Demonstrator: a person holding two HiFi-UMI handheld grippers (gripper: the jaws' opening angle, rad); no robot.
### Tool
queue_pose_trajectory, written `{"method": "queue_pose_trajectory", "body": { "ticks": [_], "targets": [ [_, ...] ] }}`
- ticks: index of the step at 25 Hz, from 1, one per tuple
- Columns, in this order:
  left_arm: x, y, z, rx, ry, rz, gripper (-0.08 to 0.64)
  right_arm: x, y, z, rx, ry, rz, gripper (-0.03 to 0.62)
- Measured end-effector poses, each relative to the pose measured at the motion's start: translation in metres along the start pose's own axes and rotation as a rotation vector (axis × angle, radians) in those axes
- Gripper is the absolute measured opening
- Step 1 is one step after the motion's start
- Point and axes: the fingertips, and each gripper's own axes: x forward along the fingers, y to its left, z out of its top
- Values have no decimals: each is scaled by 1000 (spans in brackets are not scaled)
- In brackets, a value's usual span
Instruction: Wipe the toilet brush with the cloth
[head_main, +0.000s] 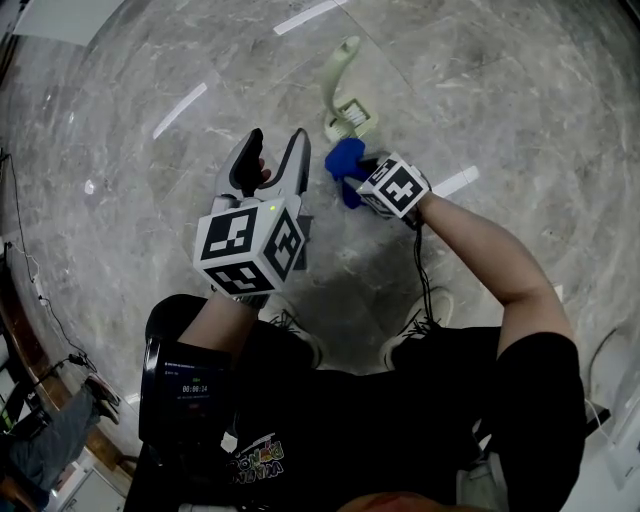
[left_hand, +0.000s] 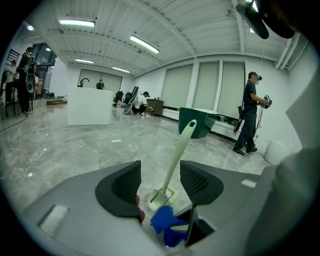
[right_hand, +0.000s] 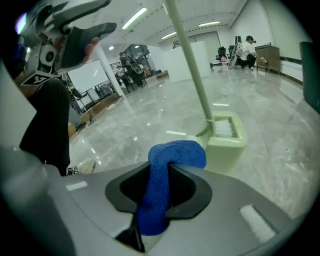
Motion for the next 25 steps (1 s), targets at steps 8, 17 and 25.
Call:
{"method": "queue_pose_trajectory", "body": {
  "ticks": [8,17,25],
  "targets": [
    [-5,2,-1,-24,-11,2,247,7,3,11,17,-53,44,101],
    [-4,-3,-2,-9,-11,-13,247,-50,-109,-68,-39,74,-118,101],
    [-15,-15,3,93,-47,-21,245,-88,-187,21,-60,-72,-386,101]
  ]
}}
